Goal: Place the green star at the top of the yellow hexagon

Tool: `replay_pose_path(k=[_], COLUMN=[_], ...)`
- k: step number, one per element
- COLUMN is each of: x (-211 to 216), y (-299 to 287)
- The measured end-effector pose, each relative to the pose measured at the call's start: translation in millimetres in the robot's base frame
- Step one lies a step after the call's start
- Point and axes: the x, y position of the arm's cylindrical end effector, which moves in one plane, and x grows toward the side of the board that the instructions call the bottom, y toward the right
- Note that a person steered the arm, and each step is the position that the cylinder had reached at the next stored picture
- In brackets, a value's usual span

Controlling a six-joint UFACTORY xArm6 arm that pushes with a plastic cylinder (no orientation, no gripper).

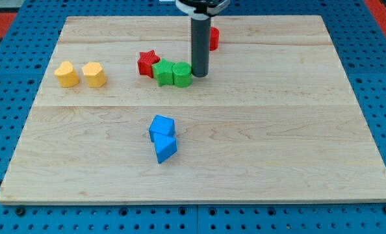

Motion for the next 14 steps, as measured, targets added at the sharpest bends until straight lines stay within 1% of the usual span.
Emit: replay_pose_path(k=[2,3,4,5,6,8,9,10,11,13,14], x=[3.9,9.1,7.1,7.2,3.4,11.4,25.4,25.1,18.8,-5.5,-33.7], y=[-40.5,-20.2,-76.7,-107.6,-116.2,-101.1,-110.7,-152.0,-167.2,-143.2,-157.4])
